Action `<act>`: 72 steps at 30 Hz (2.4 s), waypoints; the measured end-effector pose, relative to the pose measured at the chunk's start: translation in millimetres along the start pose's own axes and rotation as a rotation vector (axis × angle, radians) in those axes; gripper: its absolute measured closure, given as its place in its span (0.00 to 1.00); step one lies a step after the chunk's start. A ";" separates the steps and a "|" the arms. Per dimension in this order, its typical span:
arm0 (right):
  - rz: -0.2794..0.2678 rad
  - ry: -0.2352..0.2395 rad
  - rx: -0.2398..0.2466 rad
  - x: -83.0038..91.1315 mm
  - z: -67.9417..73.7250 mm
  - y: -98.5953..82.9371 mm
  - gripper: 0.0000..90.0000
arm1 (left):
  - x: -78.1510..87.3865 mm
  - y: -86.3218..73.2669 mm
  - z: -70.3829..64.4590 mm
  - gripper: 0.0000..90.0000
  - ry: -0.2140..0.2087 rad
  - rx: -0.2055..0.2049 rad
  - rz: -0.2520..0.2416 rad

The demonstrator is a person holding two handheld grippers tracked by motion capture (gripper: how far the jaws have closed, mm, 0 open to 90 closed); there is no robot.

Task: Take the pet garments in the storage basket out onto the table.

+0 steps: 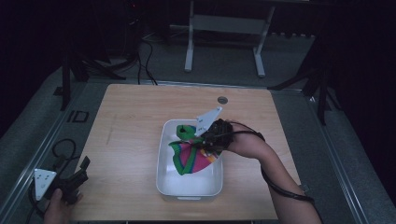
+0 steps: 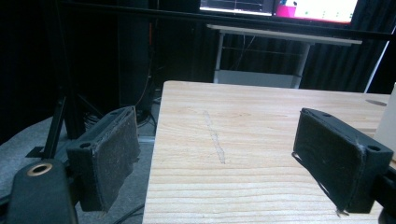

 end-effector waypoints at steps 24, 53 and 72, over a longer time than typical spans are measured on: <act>0.044 -0.212 -0.167 89.8 -31.6 -72.1 0.86 | -0.2 -0.1 -0.6 0.16 0.000 0.000 0.002; 0.128 -0.282 -0.474 30.7 -52.0 -198.9 0.86 | -0.6 -0.2 -1.2 0.16 0.004 -0.004 0.004; 0.283 -0.227 -0.486 -27.8 -50.4 -213.8 0.80 | -0.1 -0.1 -1.4 0.16 0.000 -0.005 0.001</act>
Point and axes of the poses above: each handheld gripper's, and its own axes: x roughly backward along the jaws, y roughly out of its top, z roughly to its left, the point moved 2 cm from there along -x, roughly forward along the jaws, and after that the axes turned 8 degrees about -z, right-handed, at the moved point
